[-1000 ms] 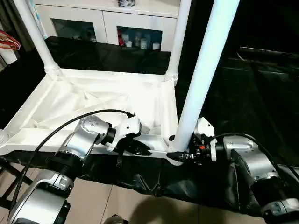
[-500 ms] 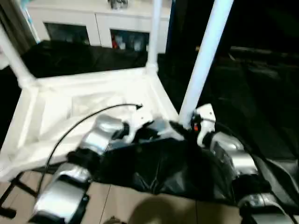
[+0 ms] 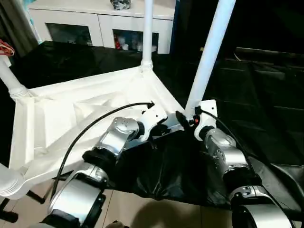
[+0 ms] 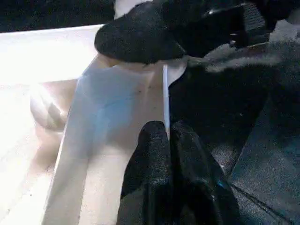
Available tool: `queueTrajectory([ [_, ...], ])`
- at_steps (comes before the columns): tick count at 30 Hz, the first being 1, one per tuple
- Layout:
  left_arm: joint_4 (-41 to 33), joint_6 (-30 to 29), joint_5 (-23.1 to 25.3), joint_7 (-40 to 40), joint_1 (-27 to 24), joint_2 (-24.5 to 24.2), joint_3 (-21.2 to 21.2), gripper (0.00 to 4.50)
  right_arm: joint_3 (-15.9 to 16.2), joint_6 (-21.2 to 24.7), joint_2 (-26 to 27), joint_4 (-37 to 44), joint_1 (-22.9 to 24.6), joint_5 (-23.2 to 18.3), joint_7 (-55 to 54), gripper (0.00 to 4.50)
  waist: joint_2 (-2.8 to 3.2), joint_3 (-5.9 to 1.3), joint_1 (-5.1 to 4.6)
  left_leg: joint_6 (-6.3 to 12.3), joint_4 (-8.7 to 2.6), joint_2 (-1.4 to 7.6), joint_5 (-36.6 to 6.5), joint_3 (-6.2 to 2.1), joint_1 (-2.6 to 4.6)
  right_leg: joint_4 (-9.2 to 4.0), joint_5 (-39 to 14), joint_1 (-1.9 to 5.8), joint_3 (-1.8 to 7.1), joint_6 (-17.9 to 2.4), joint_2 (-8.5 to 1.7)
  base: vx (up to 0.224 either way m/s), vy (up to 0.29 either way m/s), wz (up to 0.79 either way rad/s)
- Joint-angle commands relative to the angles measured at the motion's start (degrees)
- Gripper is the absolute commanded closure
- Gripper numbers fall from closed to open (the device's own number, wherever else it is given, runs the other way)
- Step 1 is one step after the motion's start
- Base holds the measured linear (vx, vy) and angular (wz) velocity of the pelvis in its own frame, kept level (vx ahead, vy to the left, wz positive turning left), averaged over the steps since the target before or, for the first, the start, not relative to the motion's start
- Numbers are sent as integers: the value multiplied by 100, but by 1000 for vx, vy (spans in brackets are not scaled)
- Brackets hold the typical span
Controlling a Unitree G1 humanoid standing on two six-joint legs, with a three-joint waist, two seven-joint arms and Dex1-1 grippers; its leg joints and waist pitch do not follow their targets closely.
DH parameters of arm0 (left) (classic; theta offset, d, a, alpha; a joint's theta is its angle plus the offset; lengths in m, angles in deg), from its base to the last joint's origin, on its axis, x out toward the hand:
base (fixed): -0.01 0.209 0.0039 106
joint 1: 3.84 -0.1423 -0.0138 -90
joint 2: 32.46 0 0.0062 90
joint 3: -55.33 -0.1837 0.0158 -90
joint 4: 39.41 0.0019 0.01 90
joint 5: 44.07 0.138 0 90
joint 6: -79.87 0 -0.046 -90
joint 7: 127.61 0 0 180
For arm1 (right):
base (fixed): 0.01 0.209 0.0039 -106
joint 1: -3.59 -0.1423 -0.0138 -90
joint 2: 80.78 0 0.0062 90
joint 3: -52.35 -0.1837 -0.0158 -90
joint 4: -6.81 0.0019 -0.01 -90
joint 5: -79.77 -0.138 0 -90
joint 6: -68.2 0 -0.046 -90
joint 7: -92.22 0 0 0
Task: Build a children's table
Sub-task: Rotate leg to tighten
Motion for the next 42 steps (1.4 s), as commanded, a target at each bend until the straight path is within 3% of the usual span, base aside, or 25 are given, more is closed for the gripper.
queueTrajectory([
  [1,-438,340,-223,645,-125,193,-325,450,755,-14,184,29,37,13,986,48,-38,-364,13,280,-407,367,-1267,-193,59,-424,-1356,281,298,-1199,-526,0,0,0],
  [7,-686,453,-389,1331,-274,-173,-345,450,1150,-128,-368,580,308,-78,2541,48,-36,-355,74,470,-383,382,-1103,-149,51,-390,-1064,292,282,-1319,-488,0,0,0],
  [13,-871,397,-584,1974,-329,-495,-235,450,1480,-275,-972,1216,647,-255,3962,48,-46,-332,111,373,-409,411,-1406,-165,77,-443,-1704,257,287,-1222,-517,0,0,0],
  [22,-1108,353,-765,2797,-435,-943,-233,450,1751,449,-1413,1913,936,-578,5163,93,-45,-356,221,437,-389,422,-1125,-158,68,-384,-1300,239,292,-1303,-519,0,0,0],
  [30,-1187,326,-781,3097,-510,-1136,-265,450,1861,686,-1504,2106,1072,-627,5382,163,-30,-346,283,299,-412,430,-1302,-164,92,-410,-1588,222,300,-1221,-525,0,0,0],
  [37,-1233,290,-788,3087,-543,-1113,-270,450,1849,803,-1460,2208,1171,-657,5356,181,-32,-353,302,258,-407,418,-1228,-164,85,-394,-1458,232,298,-1224,-525,0,0,0],
  [42,-1024,289,-741,2490,-422,-848,-130,450,1503,625,-1092,1924,1117,-649,4491,182,-36,-351,294,215,-409,412,-1249,-171,82,-402,-1530,229,293,-1208,-531,0,0,0],
])
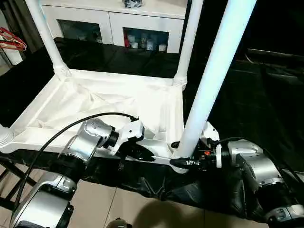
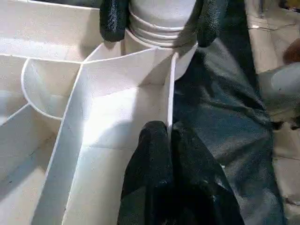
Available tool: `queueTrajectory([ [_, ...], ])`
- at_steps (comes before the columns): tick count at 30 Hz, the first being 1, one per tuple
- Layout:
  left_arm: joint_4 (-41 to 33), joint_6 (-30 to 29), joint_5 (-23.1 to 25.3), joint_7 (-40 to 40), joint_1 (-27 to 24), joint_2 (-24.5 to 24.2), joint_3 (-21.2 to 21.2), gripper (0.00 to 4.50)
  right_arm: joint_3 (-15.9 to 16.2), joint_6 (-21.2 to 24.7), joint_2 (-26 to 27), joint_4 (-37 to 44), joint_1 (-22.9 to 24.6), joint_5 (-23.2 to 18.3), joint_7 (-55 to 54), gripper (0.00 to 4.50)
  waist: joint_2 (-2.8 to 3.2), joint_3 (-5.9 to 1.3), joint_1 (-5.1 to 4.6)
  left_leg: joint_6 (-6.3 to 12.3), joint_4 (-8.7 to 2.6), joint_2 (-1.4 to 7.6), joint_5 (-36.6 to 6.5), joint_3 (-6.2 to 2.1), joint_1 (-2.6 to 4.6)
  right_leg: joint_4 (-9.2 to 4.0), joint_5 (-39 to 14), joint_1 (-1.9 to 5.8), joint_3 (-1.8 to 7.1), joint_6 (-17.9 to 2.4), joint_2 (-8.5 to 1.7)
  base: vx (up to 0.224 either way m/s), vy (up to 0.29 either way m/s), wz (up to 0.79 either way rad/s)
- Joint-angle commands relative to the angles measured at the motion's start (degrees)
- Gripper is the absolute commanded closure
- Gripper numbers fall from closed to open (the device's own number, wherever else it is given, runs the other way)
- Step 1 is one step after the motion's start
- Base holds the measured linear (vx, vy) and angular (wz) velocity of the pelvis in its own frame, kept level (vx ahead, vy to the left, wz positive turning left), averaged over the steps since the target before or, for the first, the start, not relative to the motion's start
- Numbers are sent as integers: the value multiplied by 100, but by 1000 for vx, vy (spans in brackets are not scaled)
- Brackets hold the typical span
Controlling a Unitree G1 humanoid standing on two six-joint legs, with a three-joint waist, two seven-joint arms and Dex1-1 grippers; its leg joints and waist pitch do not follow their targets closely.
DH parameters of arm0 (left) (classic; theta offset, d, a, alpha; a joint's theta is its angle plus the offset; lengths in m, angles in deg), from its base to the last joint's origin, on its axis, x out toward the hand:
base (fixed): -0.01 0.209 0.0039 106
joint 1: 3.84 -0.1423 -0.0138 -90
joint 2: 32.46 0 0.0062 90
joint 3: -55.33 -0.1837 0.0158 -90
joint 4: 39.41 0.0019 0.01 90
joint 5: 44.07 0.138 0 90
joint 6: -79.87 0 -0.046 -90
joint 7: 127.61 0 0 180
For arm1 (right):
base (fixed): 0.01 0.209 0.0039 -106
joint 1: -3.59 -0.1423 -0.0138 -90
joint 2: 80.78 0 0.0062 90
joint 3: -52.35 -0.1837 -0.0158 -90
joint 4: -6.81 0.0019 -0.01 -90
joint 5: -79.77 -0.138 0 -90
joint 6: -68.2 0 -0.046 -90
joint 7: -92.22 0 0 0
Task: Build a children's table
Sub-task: Rotate leg to tighten
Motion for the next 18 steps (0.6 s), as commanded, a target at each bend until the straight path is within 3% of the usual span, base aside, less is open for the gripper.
queueTrajectory([
  [1,-13,-50,-88,-668,231,417,131,450,219,-111,459,-54,-45,-46,-303,182,-33,-348,-39,186,-411,402,-1315,-175,107,-424,-1656,236,300,-1189,-535,0,0,0],
  [4,190,-46,54,-1217,368,617,175,450,-85,-208,764,-304,-181,-60,-1012,183,-45,-329,-84,84,-431,393,-1517,-195,132,-487,-2138,219,302,-1056,-554,0,0,0],
  [5,357,-5,207,-1639,478,757,161,450,-288,-252,976,-550,-317,-31,-1601,183,-52,-336,-120,40,-429,385,-1516,-198,130,-482,-2160,210,309,-1045,-551,0,0,0],
  [6,361,-8,208,-1650,481,762,162,450,-292,-255,981,-556,-320,-29,-1616,183,-46,-336,-137,11,-436,377,-1532,-207,137,-487,-2176,207,304,-1046,-548,0,0,0],
  [8,516,-141,253,-2092,598,974,218,450,-437,-392,1187,-848,-467,90,-2304,183,-52,-342,-197,-6,-433,371,-1481,-211,127,-482,-2043,231,300,-1073,-547,0,0,0],
  [9,719,-275,360,-2779,764,1283,237,450,-635,-482,1481,-1316,-693,288,-3446,183,-44,-354,-206,22,-421,373,-1376,-200,119,-459,-1851,236,314,-1109,-548,0,0,0],
  [11,782,-322,400,-2998,811,1382,242,450,-685,-518,1568,-1471,-764,369,-3809,183,-38,-351,-239,-18,-428,364,-1346,-198,120,-453,-1771,217,306,-1148,-533,0,0,0],
  [14,912,-438,475,-3497,902,1672,283,450,-775,-649,1803,-1860,-940,665,-4912,183,-16,-393,-246,110,-393,353,-970,-175,105,-381,-1029,252,309,-1271,-509,0,0,0],
  [16,922,-451,479,-3587,910,1761,298,450,-830,-700,1908,-1937,-984,676,-5102,183,-37,-403,-243,246,-373,333,-830,-163,88,-356,-722,285,303,-1326,-504,0,0,0],
  [18,931,-407,501,-3623,902,1839,273,450,-820,-813,1991,-2024,-1037,730,-5166,183,-35,-395,-235,381,-367,329,-839,-154,78,-377,-771,292,305,-1319,-519,0,0,0],
])
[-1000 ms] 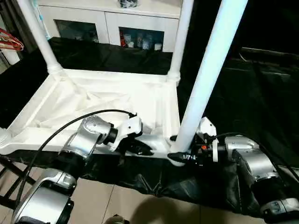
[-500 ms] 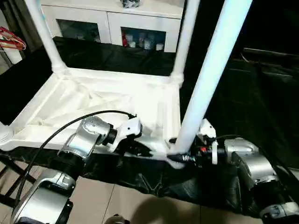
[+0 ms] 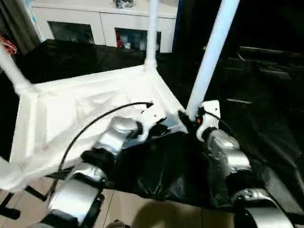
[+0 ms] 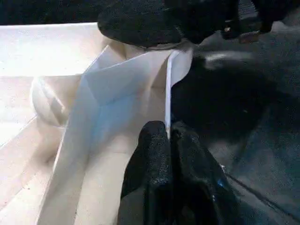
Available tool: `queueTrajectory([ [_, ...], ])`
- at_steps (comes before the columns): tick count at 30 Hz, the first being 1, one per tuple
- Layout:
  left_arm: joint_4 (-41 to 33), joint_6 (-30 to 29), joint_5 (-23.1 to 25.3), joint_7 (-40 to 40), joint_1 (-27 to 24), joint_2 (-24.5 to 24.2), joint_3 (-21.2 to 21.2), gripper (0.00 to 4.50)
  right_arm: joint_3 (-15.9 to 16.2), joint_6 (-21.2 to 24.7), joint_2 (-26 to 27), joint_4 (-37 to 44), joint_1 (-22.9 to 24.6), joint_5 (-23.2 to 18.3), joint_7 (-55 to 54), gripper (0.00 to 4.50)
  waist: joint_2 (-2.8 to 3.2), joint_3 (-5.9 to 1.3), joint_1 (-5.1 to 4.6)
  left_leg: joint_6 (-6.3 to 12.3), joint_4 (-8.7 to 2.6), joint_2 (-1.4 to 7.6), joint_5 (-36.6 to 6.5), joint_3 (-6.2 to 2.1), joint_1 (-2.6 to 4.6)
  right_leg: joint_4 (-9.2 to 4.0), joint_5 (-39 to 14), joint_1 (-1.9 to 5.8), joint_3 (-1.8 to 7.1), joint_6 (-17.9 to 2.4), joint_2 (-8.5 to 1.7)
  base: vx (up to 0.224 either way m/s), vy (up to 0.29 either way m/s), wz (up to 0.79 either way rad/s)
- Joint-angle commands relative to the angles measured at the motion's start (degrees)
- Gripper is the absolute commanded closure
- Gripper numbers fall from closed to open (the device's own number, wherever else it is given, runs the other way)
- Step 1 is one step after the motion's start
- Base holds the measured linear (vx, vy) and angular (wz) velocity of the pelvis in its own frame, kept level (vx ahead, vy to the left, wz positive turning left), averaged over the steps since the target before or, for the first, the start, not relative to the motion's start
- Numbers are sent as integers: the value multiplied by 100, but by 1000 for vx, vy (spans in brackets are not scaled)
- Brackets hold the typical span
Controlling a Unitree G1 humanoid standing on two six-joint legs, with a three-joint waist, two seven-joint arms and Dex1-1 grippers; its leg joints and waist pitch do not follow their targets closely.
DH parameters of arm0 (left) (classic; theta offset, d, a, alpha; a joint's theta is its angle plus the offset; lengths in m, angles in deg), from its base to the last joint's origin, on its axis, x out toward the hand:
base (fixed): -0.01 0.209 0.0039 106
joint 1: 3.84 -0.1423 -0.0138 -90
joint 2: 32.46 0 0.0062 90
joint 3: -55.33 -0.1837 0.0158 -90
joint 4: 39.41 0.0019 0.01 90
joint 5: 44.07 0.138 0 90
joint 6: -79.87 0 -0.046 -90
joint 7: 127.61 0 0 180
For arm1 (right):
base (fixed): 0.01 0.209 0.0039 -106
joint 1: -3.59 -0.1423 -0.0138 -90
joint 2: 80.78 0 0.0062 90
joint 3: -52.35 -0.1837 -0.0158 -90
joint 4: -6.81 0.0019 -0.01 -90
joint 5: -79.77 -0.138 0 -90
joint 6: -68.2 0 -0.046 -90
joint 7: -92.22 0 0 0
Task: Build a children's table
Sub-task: Rotate leg to tighten
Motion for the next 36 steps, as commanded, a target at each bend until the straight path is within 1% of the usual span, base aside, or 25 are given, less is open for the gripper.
queueTrajectory([
  [1,-89,91,-76,-302,196,460,-94,450,490,32,432,-245,-24,296,194,183,-42,-385,-14,381,-353,344,-870,-159,82,-375,-847,290,297,-1312,-514,0,0,0],
  [2,-90,134,-65,-263,176,466,-115,450,478,-29,457,-328,-66,285,207,183,-32,-379,-16,375,-359,349,-934,-162,81,-388,-966,288,296,-1291,-509,0,0,0],
  [3,-90,134,-65,-263,176,466,-115,450,478,-29,457,-328,-66,285,207,148,-34,-375,-24,360,-365,353,-979,-167,81,-391,-1030,287,294,-1285,-510,0,0,0],
  [4,-67,173,-61,-262,173,446,-119,450,444,-47,471,-383,-104,233,292,113,-35,-364,-37,301,-379,360,-1134,-173,93,-412,-1231,278,293,-1256,-506,0,0,0],
  [7,-56,208,-68,-231,165,410,-117,450,447,-61,451,-384,-119,219,384,111,-33,-367,-44,267,-383,364,-1177,-176,95,-409,-1221,278,299,-1248,-506,0,0,0],
  [8,-54,284,-76,-134,141,328,-130,450,539,-145,374,-420,-159,231,540,81,-32,-367,-47,271,-383,365,-1160,-175,97,-402,-1162,275,302,-1260,-504,0,0,0],
  [9,-55,286,-77,-129,139,324,-131,450,543,-148,370,-419,-159,232,548,71,-35,-372,-52,291,-377,358,-1144,-172,90,-395,-1105,287,301,-1274,-505,0,0,0],
  [10,-93,326,-100,-3,109,273,-140,450,606,-159,308,-388,-157,253,680,71,-35,-372,-52,291,-377,358,-1144,-172,90,-395,-1105,287,301,-1274,-505,0,0,0],
  [11,-266,417,-190,490,-21,77,-169,450,831,-143,68,-194,-101,256,1390,71,-38,-373,-54,345,-370,347,-1095,-172,75,-391,-1053,302,296,-1287,-507,0,0,0],
  [12,-305,439,-212,599,-50,37,-174,450,876,-136,16,-145,-83,250,1554,71,-43,-377,-53,376,-365,349,-1091,-178,66,-383,-1020,322,287,-1298,-508,0,0,0],
  [14,-467,440,-336,1042,-152,-118,-188,450,1028,-79,-189,69,6,169,2204,71,-52,-376,-72,490,-351,355,-963,-169,44,-363,-866,331,292,-1332,-511,0,0,0],
  [16,-468,440,-338,1046,-153,-120,-188,450,1029,-78,-191,71,7,168,2211,71,-44,-370,-65,522,-350,371,-929,-162,52,-359,-850,317,291,-1392,-507,0,0,0],
  [17,-564,476,-407,1354,-209,-256,-209,450,1131,-25,-353,242,85,80,2743,71,-36,-366,-65,504,-353,377,-976,-158,72,-372,-945,298,289,-1413,-505,0,0,0],
  [18,-564,476,-407,1354,-209,-256,-209,450,1131,-25,-353,242,85,80,2743,71,-44,-361,-37,489,-352,382,-1049,-156,72,-377,-1076,312,278,-1400,-499,0,0,0],
  [19,-564,476,-407,1354,-209,-256,-209,450,1131,-25,-353,242,85,80,2743,71,-41,-353,-44,478,-358,387,-1073,-152,65,-378,-1119,302,284,-1389,-493,0,0,0],
  [21,-598,597,-436,1715,-232,-496,-247,450,1311,186,-657,656,276,-146,3706,71,-47,-348,-17,449,-365,395,-1193,-153,83,-397,-1272,293,285,-1334,-492,0,0,0],
  [22,-598,597,-436,1715,-232,-496,-247,450,1311,186,-657,656,276,-146,3706,71,-46,-349,-9,454,-366,400,-1201,-159,73,-390,-1276,302,283,-1326,-495,0,0,0],
  [23,-606,655,-459,1915,-241,-626,-257,450,1459,324,-855,912,402,-259,4250,71,-46,-351,-4,459,-370,402,-1213,-160,78,-392,-1275,296,281,-1320,-482,0,0,0],
  [25,-652,685,-504,2253,-265,-796,-263,450,1707,537,-1159,1258,567,-395,4983,71,-52,-354,19,490,-360,411,-1181,-158,71,-375,-1216,294,289,-1329,-499,0,0,0],
  [26,-654,686,-505,2263,-266,-801,-263,450,1714,544,-1167,1268,571,-398,5001,71,-52,-351,26,489,-364,414,-1191,-158,76,-378,-1233,289,289,-1341,-502,0,0,0],
  [28,-758,667,-546,2566,-319,-944,-253,450,1915,684,-1410,1563,718,-404,5525,71,-51,-345,77,442,-362,418,-1238,-154,87,-398,-1441,267,293,-1301,-514,0,0,0],
  [30,-810,648,-566,2705,-345,-1018,-251,450,1995,763,-1511,1704,789,-400,5730,71,-55,-336,99,396,-381,432,-1268,-166,87,-401,-1534,262,296,-1265,-521,0,0,0],
  [31,-829,650,-586,2807,-361,-1076,-267,450,2041,863,-1578,1823,844,-410,5856,96,-51,-339,105,368,-385,431,-1300,-168,96,-402,-1561,250,296,-1260,-518,0,0,0],
  [34,-838,656,-596,2866,-372,-1110,-279,450,2075,908,-1618,1889,874,-413,5916,96,-52,-335,111,306,-392,425,-1326,-171,98,-412,-1636,245,299,-1245,-522,0,0,0],
  [36,-840,694,-629,2975,-384,-1171,-297,450,2120,913,-1689,2014,933,-404,5981,128,-58,-341,130,283,-384,420,-1320,-169,100,-414,-1668,248,304,-1207,-531,0,0,0],
])
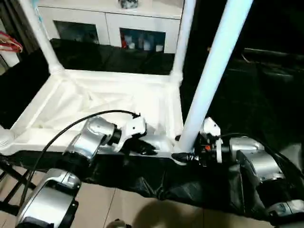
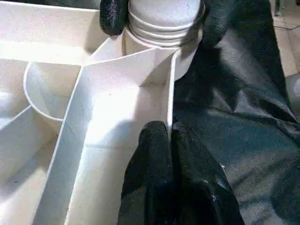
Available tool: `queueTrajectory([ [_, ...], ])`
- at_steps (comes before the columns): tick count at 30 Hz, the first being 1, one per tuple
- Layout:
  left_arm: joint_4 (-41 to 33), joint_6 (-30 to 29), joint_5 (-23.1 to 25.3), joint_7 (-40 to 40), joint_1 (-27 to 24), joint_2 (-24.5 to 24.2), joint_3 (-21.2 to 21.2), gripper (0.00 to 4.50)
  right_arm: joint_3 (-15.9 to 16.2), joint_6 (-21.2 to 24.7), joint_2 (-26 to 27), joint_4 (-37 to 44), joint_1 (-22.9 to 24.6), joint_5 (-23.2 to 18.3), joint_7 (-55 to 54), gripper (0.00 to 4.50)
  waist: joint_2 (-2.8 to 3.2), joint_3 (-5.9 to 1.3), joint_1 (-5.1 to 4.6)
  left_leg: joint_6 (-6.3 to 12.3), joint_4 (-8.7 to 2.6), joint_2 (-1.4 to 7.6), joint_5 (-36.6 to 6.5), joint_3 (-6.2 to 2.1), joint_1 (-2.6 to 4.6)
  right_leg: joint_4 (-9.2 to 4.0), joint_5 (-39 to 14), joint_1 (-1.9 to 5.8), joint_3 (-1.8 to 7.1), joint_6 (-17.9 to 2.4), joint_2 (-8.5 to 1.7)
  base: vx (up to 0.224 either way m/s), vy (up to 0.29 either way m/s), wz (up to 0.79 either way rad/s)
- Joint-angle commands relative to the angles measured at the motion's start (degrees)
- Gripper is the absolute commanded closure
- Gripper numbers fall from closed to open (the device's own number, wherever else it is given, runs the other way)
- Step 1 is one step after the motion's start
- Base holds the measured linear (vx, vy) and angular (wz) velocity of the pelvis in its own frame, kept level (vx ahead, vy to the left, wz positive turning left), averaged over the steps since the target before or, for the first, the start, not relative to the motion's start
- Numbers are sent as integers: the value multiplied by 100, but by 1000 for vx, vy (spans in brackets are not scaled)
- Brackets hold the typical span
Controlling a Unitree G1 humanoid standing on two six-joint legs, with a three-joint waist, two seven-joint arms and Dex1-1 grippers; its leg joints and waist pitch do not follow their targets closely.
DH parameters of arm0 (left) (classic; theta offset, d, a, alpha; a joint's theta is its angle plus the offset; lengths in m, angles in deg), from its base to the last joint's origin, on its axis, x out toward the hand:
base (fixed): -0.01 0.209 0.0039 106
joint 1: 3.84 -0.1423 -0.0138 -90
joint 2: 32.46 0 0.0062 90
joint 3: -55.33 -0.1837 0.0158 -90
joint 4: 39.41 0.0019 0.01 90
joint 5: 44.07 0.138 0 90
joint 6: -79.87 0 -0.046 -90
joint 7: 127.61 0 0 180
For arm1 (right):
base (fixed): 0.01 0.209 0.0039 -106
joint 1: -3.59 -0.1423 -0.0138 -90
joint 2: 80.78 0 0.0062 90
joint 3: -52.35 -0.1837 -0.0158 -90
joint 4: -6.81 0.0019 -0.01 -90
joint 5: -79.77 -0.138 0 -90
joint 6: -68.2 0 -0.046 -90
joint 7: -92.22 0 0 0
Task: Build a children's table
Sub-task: Rotate leg to tighten
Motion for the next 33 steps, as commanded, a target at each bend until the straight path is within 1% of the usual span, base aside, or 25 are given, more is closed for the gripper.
queueTrajectory([
  [1,-176,33,-175,-176,111,97,29,450,634,65,136,361,154,-97,579,133,-52,-353,2,284,-409,413,-1278,-171,100,-415,-1621,249,303,-1208,-531,0,0,0],
  [3,-179,36,-181,-159,109,89,27,450,629,50,135,381,164,-103,569,144,-51,-360,11,303,-402,413,-1199,-166,102,-400,-1463,242,303,-1236,-521,0,0,0],
  [5,-218,16,-181,-112,94,82,32,450,618,106,132,465,192,-131,581,165,-48,-361,24,319,-397,411,-1166,-165,94,-392,-1385,250,301,-1262,-525,0,0,0],
  [10,-227,10,-176,-131,83,104,54,450,607,208,130,610,267,-145,601,179,-56,-354,46,302,-401,409,-1208,-165,99,-409,-1545,248,299,-1198,-523,0,0,0],
  [13,-138,27,-156,-376,106,188,102,450,527,155,240,601,344,-135,337,181,-58,-355,58,278,-402,412,-1221,-168,106,-413,-1593,241,301,-1173,-527,0,0,0],
  [15,-84,-20,-130,-601,133,269,146,450,422,67,382,487,346,-73,-10,182,-66,-357,59,273,-398,407,-1203,-166,101,-413,-1579,239,303,-1165,-530,0,0,0],
  [16,-25,-60,-98,-797,169,345,172,450,310,-49,531,308,299,15,-405,182,-62,-354,60,264,-401,409,-1219,-168,104,-417,-1602,234,303,-1159,-534,0,0,0],
  [17,22,-89,-70,-949,199,406,192,450,221,-126,648,168,259,88,-723,182,-58,-331,24,172,-424,398,-1376,-181,106,-451,-1883,214,300,-1114,-543,0,0,0],
  [18,88,-110,-33,-1142,243,484,212,450,131,-153,769,5,197,167,-1087,182,-69,-324,0,124,-431,391,-1455,-191,110,-467,-2050,214,297,-1084,-552,0,0,0],
  [19,185,-151,9,-1420,310,621,241,450,-21,-172,956,-262,89,269,-1665,183,-69,-320,-36,41,-443,381,-1572,-215,121,-493,-2333,219,288,-1008,-556,0,0,0],
  [20,197,-158,12,-1452,319,639,245,450,-42,-174,980,-298,74,280,-1742,183,-63,-318,-99,-23,-457,378,-1665,-226,127,-508,-2452,211,285,-972,-551,0,0,0],
  [21,243,-180,33,-1596,355,726,252,450,-140,-163,1087,-439,14,289,-2026,183,-63,-318,-99,-23,-457,378,-1665,-226,127,-508,-2452,211,285,-972,-551,0,0,0],
  [22,322,-220,78,-1858,423,877,258,450,-288,-202,1258,-658,-87,327,-2534,183,-64,-322,-143,-28,-451,375,-1690,-231,124,-519,-2438,212,292,-956,-555,0,0,0],
  [23,379,-252,108,-2042,477,999,258,450,-410,-187,1392,-837,-177,347,-2948,183,-64,-327,-173,-34,-448,371,-1682,-222,138,-519,-2343,194,299,-992,-544,0,0,0],
  [24,379,-252,108,-2042,477,999,258,450,-410,-187,1392,-837,-177,347,-2948,183,-63,-325,-186,-33,-446,367,-1677,-220,139,-517,-2300,195,301,-1008,-540,0,0,0],
  [25,422,-282,138,-2210,516,1099,257,450,-507,-155,1494,-958,-238,340,-3231,183,-58,-336,-198,40,-436,363,-1569,-208,121,-503,-2072,216,311,-1051,-540,0,0,0],
  [26,457,-304,165,-2351,546,1176,256,450,-567,-161,1566,-1042,-283,347,-3437,183,-56,-345,-203,53,-429,364,-1513,-207,116,-485,-1960,221,310,-1083,-541,0,0,0],
  [27,520,-335,226,-2616,595,1320,251,450,-683,-167,1705,-1233,-387,394,-3880,183,-43,-347,-209,70,-430,362,-1480,-205,111,-476,-1862,227,311,-1102,-529,0,0,0],
  [28,599,-377,286,-2928,652,1465,263,450,-794,-211,1837,-1437,-497,455,-4356,183,-35,-339,-240,66,-429,354,-1454,-189,114,-478,-1765,202,314,-1144,-513,0,0,0],
  [29,653,-395,322,-3102,686,1544,274,450,-857,-254,1911,-1567,-564,499,-4622,183,-43,-352,-236,48,-424,348,-1438,-195,125,-477,-1779,216,302,-1141,-516,0,0,0],
  [30,730,-398,398,-3340,739,1679,254,450,-915,-365,2032,-1836,-713,595,-5072,183,-36,-363,-223,71,-409,346,-1353,-184,123,-472,-1680,222,308,-1164,-526,0,0,0],
  [31,743,-399,408,-3385,746,1711,252,450,-915,-425,2061,-1889,-741,614,-5122,183,-34,-360,-225,76,-409,344,-1330,-185,118,-468,-1631,226,308,-1170,-522,0,0,0],
  [32,752,-400,417,-3419,751,1736,251,450,-915,-470,2083,-1929,-762,628,-5160,183,-31,-376,-212,122,-402,341,-1260,-177,117,-455,-1454,239,307,-1187,-517,0,0,0],
  [33,764,-403,425,-3468,757,1782,249,450,-885,-592,2121,-2003,-802,697,-5263,183,-35,-377,-209,152,-398,339,-1215,-174,109,-444,-1353,243,307,-1203,-516,0,0,0],
])
